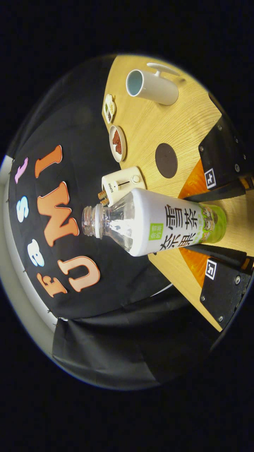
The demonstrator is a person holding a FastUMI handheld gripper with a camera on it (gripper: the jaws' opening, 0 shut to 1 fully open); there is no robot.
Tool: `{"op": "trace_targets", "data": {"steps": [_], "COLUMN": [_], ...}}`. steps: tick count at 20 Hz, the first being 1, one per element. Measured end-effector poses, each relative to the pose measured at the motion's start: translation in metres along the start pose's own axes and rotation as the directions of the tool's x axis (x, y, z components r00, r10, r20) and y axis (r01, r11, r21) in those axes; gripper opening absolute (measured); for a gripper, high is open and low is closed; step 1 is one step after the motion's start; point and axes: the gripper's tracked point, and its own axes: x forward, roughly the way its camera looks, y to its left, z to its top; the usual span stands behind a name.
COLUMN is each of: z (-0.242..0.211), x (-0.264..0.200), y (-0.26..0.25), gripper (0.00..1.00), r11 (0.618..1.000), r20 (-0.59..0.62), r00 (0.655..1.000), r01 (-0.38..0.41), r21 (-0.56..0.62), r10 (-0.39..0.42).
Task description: Take the bottle from table, then pour the juice into the cup, finally place the bottle on the coaster
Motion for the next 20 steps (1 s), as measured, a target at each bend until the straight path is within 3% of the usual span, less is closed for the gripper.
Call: {"op": "trace_targets", "data": {"steps": [4,10,17,20], "z": [0.011,0.019,0.040,0.048], "x": [-0.003,-0.009,-0.012,-0.013], "y": [0.001,-0.007,-0.030,-0.045], "gripper": [0.58,0.58,0.58,0.58], "r11": [0.987,0.929,0.806,0.771], "r20": [0.011,0.039,0.098,0.117], "r00": [1.000,0.997,0.993,0.993], "r01": [-0.025,-0.077,-0.108,-0.101], "r21": [0.159,0.361,0.581,0.629], "r10": [0.024,0.068,0.062,0.034]}}
